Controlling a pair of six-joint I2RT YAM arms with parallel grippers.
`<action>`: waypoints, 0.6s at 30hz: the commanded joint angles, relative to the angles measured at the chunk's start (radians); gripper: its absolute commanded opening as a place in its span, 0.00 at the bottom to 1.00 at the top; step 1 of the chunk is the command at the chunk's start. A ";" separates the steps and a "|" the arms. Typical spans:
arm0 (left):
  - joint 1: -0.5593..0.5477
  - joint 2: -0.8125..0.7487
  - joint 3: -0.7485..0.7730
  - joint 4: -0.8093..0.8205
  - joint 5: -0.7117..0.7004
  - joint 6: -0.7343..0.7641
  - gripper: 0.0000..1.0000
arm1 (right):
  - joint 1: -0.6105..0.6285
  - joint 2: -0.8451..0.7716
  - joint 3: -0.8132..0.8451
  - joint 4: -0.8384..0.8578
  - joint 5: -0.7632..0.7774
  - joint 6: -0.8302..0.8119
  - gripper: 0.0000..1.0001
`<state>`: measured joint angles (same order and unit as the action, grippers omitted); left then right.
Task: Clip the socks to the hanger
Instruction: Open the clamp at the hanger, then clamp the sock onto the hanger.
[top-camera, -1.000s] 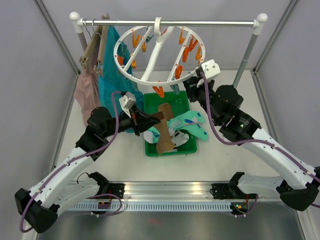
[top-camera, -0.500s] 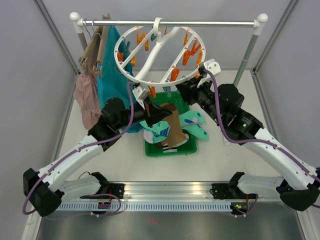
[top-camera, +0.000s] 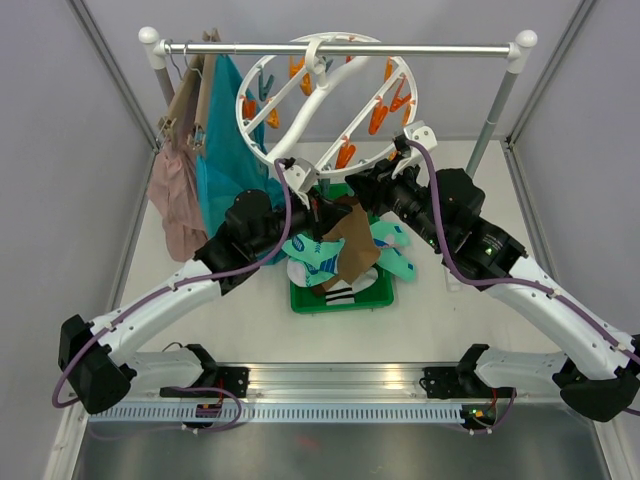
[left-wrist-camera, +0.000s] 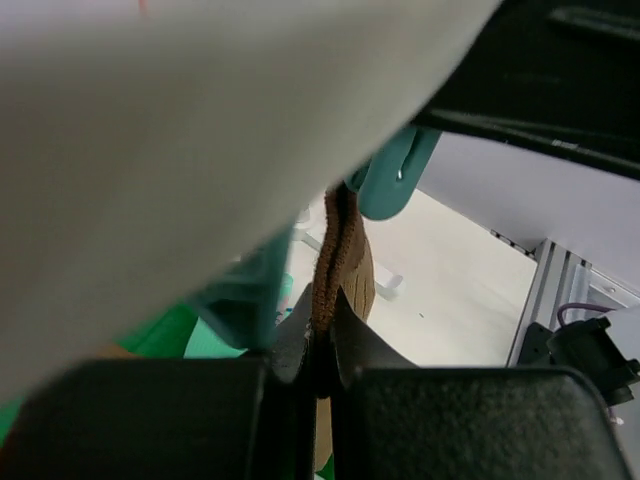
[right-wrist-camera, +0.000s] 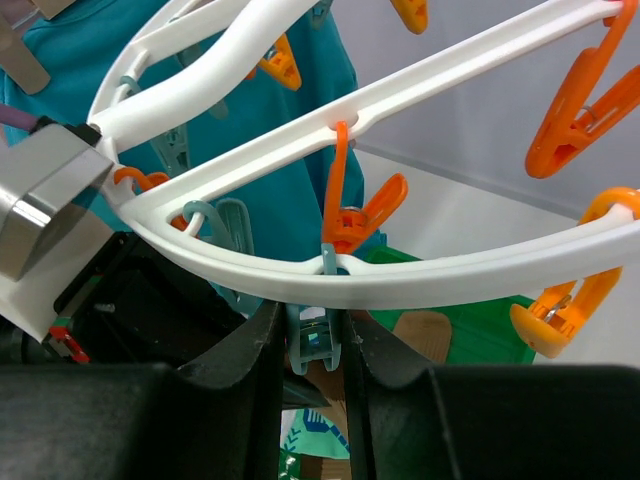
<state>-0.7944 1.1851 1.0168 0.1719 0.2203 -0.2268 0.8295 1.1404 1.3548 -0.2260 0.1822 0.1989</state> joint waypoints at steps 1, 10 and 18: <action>-0.006 0.005 0.063 0.023 -0.067 0.050 0.02 | 0.005 -0.002 0.035 -0.010 0.014 0.014 0.00; -0.032 0.028 0.083 -0.005 -0.065 0.078 0.02 | 0.007 0.015 0.066 -0.024 0.056 0.004 0.00; -0.085 0.016 0.060 -0.017 -0.157 0.112 0.02 | 0.013 0.024 0.076 -0.045 0.089 0.004 0.00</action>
<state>-0.8673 1.2121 1.0576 0.1478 0.1192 -0.1612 0.8360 1.1587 1.3895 -0.2672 0.2401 0.1982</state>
